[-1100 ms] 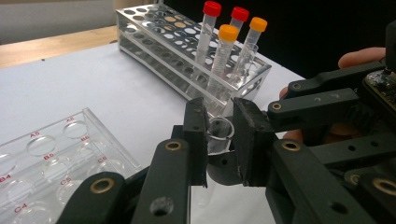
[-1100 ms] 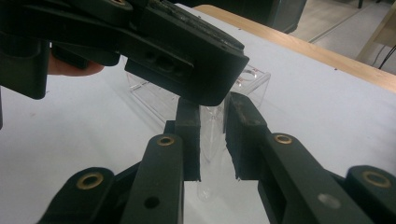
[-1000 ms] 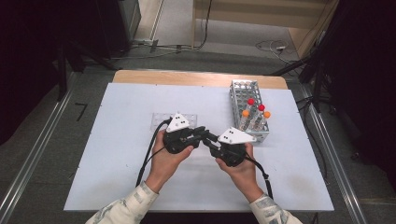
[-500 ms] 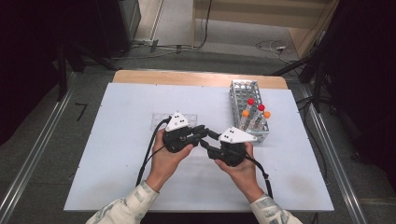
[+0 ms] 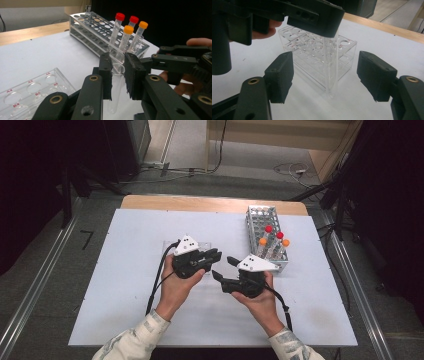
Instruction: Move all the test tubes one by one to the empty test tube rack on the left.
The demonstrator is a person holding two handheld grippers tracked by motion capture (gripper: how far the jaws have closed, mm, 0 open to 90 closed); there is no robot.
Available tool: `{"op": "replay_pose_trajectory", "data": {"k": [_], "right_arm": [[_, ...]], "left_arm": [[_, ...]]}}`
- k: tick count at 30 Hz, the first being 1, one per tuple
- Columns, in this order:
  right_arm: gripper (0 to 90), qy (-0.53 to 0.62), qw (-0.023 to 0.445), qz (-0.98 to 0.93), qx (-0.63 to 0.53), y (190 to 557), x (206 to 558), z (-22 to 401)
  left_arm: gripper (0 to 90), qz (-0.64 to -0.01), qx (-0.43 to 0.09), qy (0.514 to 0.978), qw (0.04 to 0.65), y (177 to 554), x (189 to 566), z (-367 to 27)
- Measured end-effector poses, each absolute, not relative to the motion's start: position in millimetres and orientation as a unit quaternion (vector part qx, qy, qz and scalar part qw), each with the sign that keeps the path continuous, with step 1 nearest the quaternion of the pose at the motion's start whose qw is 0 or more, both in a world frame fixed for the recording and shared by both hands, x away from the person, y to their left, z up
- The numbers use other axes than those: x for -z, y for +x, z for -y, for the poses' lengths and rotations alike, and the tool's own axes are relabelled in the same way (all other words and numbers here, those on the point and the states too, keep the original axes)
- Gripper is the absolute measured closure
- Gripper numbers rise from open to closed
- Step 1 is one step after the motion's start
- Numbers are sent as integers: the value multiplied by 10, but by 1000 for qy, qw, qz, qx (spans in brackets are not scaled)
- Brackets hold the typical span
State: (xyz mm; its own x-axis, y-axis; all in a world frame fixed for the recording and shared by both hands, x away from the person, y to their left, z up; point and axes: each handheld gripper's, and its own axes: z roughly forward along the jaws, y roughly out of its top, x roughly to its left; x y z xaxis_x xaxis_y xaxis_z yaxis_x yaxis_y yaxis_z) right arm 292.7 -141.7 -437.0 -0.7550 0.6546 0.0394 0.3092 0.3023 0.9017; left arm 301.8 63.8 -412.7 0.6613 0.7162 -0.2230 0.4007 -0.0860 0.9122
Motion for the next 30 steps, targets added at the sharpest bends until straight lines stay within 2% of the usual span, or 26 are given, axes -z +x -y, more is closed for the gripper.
{"op": "replay_pose_trajectory", "data": {"k": [13,30], "right_arm": [[264,317,175,-779,-512,2932,4324,1540],[266,322,181,-774,-514,2944,4303,1595]], "left_arm": [[779,-411,-162,701,560,3156,3908,-859],[779,-425,-185,695,550,3187,3861,-995]]}}
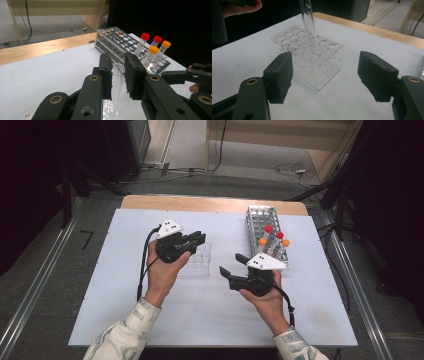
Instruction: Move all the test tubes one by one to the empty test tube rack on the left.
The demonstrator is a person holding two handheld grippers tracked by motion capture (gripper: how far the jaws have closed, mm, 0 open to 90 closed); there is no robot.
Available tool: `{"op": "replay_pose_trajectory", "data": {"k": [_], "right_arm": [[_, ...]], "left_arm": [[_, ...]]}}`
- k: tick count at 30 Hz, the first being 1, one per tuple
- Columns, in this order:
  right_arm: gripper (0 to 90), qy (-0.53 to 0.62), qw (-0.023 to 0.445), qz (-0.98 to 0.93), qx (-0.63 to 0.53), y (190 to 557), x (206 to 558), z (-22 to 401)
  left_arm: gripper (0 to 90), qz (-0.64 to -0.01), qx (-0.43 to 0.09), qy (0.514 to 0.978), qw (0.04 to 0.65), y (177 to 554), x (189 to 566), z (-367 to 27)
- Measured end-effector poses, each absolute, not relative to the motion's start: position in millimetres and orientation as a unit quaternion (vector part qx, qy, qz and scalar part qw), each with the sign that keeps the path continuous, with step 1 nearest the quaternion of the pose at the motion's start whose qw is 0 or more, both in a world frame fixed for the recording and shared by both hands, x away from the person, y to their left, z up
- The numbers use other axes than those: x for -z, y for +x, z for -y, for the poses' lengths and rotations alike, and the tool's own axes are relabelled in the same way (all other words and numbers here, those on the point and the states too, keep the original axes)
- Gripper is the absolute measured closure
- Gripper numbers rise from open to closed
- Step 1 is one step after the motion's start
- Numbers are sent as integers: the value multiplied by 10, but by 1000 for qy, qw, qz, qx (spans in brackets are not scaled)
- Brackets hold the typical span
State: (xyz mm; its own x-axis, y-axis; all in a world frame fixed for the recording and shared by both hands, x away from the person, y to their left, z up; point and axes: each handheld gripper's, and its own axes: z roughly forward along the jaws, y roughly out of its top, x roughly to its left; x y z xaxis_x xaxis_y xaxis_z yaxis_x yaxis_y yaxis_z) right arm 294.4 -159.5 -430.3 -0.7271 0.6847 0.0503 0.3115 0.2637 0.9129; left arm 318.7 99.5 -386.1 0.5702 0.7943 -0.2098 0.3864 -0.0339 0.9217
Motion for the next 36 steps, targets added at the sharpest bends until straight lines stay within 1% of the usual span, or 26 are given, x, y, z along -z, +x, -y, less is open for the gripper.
{"op": "replay_pose_trajectory", "data": {"k": [10,20,29,36], "right_arm": [[266,323,182,-773,-515,2948,4299,1612],[267,324,183,-772,-515,2943,4301,1612],[267,324,183,-774,-512,2943,4311,1614],[268,324,184,-776,-509,2944,4318,1612]], "left_arm": [[778,-417,-210,710,527,3181,3928,-921],[778,-409,-225,734,494,3181,4133,-796],[776,-410,-224,747,473,3183,4300,-747],[771,-412,-218,749,470,3196,4366,-743]]}}
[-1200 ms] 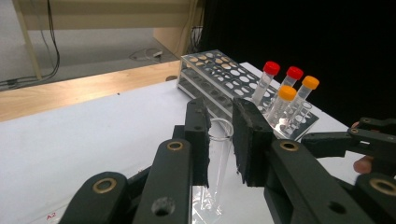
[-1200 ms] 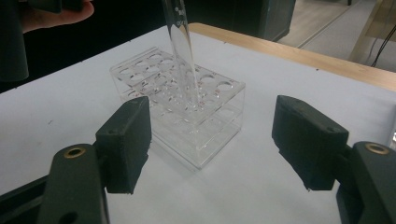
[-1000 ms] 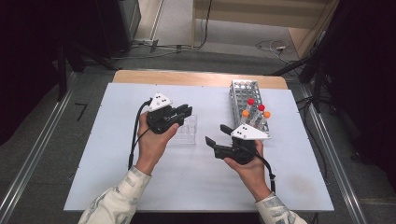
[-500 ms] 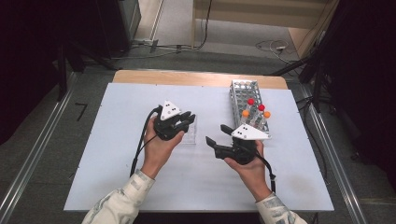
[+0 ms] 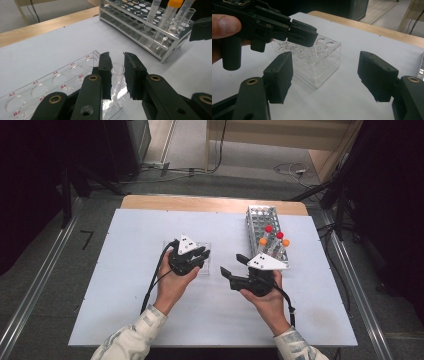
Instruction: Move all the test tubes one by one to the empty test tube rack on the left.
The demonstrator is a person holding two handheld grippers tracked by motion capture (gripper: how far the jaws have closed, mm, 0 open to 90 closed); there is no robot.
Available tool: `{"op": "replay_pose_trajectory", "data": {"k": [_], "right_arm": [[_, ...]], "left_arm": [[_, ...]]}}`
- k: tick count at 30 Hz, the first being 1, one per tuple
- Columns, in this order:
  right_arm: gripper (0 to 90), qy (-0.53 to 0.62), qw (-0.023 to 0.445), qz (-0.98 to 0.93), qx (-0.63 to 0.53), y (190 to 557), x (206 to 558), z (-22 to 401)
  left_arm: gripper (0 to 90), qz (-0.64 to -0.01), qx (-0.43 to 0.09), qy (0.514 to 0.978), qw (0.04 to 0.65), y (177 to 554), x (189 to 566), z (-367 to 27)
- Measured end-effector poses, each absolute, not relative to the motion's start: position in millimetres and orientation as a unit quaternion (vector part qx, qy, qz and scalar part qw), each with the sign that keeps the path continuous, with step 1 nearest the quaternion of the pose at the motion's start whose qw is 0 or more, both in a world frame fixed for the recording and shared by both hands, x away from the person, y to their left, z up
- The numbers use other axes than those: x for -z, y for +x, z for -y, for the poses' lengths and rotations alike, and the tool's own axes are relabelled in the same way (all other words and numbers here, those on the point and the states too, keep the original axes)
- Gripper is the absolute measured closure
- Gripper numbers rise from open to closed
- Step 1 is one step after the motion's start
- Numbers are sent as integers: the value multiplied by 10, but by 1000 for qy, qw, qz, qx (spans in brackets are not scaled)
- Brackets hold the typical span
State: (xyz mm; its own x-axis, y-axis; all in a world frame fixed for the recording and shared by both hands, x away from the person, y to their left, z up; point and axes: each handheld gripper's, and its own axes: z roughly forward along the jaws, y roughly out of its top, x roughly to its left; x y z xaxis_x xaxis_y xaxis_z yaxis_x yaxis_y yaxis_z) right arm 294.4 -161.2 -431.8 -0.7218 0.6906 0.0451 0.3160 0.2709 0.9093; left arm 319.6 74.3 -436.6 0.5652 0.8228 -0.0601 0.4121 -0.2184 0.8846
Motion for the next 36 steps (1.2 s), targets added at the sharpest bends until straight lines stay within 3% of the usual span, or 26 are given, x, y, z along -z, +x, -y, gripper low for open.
{"op": "replay_pose_trajectory", "data": {"k": [5,14,20,36], "right_arm": [[268,325,184,-775,-509,2946,4322,1613],[268,325,187,-774,-511,2949,4315,1627],[268,327,188,-773,-510,2952,4313,1635],[267,352,213,-758,-505,3002,4271,1966]], "left_arm": [[756,-412,-209,749,475,3196,4371,-740],[537,-419,-181,738,497,3174,4325,-760],[304,-436,-175,725,503,3130,4272,-795],[212,-444,-182,716,507,3052,4274,-950]]}}
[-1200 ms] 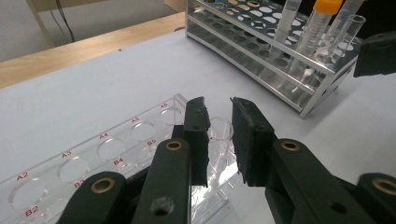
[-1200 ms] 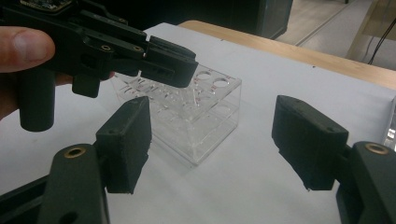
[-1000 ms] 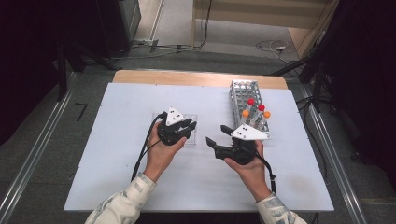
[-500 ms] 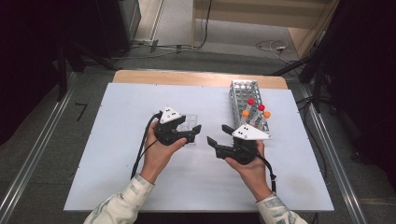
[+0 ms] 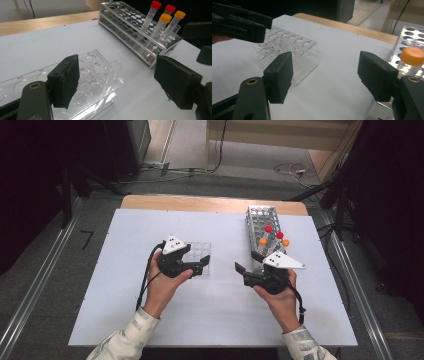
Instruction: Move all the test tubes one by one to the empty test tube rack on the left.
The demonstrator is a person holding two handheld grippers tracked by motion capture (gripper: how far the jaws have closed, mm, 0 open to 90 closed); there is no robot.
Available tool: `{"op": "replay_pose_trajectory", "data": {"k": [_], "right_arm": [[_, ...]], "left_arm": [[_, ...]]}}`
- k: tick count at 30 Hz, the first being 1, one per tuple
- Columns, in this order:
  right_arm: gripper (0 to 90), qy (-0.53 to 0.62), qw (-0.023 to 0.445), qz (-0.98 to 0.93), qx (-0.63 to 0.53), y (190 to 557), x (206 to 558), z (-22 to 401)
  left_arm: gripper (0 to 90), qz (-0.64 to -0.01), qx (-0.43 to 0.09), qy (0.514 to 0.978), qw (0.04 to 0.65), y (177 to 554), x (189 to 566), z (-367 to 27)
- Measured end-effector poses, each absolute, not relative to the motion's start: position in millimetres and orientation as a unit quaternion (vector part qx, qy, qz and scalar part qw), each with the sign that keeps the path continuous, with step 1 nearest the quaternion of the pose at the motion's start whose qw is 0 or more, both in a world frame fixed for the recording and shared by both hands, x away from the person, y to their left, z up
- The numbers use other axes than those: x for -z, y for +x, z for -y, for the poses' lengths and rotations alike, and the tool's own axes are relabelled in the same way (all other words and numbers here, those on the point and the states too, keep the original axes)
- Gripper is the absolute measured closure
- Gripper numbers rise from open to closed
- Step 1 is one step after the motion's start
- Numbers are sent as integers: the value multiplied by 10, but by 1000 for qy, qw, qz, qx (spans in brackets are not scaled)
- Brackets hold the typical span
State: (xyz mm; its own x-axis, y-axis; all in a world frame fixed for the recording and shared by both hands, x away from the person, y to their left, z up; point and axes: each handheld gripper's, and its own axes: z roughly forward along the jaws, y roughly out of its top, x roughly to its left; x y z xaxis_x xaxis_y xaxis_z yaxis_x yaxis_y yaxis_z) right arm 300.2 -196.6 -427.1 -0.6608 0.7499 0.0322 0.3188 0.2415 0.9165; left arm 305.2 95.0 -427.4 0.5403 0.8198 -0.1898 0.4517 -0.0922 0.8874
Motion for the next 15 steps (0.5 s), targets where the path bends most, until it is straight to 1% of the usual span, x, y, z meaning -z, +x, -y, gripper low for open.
{"op": "replay_pose_trajectory", "data": {"k": [15], "right_arm": [[268,381,235,-742,-498,3063,4248,2245]], "left_arm": [[199,-446,-183,713,510,3038,4259,-983]]}}
